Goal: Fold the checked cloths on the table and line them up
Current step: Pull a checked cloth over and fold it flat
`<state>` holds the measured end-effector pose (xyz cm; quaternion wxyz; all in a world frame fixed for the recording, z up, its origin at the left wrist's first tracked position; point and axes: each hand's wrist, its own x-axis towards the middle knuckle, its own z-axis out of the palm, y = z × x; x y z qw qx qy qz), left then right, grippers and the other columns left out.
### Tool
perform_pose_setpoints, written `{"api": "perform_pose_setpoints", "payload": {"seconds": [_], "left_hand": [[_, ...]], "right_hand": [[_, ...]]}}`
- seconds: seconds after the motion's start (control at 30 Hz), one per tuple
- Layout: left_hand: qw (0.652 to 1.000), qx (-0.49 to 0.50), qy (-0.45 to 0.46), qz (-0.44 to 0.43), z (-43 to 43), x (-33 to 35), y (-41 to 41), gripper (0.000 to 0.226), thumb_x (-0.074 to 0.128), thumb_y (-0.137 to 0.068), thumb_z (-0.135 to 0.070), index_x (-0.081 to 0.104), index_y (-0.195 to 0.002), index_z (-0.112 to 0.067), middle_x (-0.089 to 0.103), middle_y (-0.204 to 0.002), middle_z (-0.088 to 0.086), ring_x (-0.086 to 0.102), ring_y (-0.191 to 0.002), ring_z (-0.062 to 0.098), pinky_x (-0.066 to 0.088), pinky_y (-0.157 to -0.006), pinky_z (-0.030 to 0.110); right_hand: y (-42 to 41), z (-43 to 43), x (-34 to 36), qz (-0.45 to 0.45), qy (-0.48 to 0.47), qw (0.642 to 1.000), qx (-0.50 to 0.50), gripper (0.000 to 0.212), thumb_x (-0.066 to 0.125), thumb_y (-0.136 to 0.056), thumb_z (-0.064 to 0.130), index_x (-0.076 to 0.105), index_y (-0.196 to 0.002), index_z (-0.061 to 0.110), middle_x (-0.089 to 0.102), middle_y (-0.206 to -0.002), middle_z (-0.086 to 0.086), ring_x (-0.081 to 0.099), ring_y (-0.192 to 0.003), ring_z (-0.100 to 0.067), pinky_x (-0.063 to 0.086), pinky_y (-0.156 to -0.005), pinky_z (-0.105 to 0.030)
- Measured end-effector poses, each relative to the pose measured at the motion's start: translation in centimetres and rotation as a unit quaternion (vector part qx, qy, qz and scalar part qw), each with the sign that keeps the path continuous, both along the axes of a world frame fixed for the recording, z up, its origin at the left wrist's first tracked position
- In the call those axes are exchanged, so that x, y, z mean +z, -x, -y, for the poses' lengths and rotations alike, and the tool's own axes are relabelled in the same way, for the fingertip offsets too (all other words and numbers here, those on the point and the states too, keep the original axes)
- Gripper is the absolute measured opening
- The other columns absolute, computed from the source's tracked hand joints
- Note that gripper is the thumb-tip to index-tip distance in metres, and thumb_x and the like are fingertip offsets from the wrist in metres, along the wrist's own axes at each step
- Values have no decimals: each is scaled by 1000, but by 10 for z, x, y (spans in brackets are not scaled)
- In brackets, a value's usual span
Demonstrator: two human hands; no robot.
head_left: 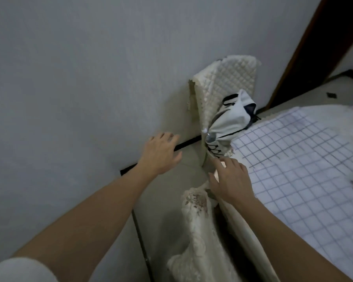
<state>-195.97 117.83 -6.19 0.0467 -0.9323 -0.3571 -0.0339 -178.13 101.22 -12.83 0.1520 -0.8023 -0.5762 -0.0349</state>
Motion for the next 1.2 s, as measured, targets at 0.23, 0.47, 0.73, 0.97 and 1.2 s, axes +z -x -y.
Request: {"api": "perform_pose_setpoints", "payload": {"seconds": [0.23, 0.47, 0.73, 0.97, 1.2], "left_hand": [[985, -171, 28, -2, 6, -24, -126, 53, 47, -89, -53, 54, -131, -23, 61, -121, 0, 57, -107, 24, 49, -77, 39], [936, -341, 86, -21, 36, -56, -205, 59, 39, -87, -52, 55, -131, -17, 62, -125, 6, 59, -108, 28, 53, -83, 45], [786, -614, 53, -50, 77, -106, -244, 56, 57, -83, -47, 56, -129, -15, 58, -132, 7, 56, -118, 26, 48, -99, 44], [707, -700, 37, -94, 86, -153, -248, 69, 60, -80, -46, 53, -138, -10, 52, -145, 9, 49, -133, 25, 42, -110, 42], [671, -740, 38, -39, 78, -176, -247, 46, 52, -87, -35, 64, -124, -10, 61, -135, 9, 58, -123, 28, 49, -99, 42]], "right_hand": [[-70, 31, -12, -20, 78, 987, -141, 43, 60, -87, 41, 61, -124, 20, 63, -120, -5, 59, -109, -28, 46, -92, -47], [-88, 98, -23, -41, 89, 953, -287, 44, 68, -83, 37, 64, -121, 17, 65, -116, -7, 63, -103, -31, 50, -87, -49], [-47, 192, -45, -45, 177, 887, -423, 55, 78, -72, 34, 67, -122, 14, 68, -115, -7, 66, -103, -27, 54, -86, -46], [-1, 272, -85, -84, 198, 867, -449, 70, 77, -68, 28, 58, -133, 10, 61, -131, -9, 62, -117, -29, 57, -84, -43], [6, 281, -106, -21, 151, 887, -435, 54, 42, -86, 28, 62, -130, 5, 64, -130, -14, 62, -119, -31, 61, -80, -42]]}}
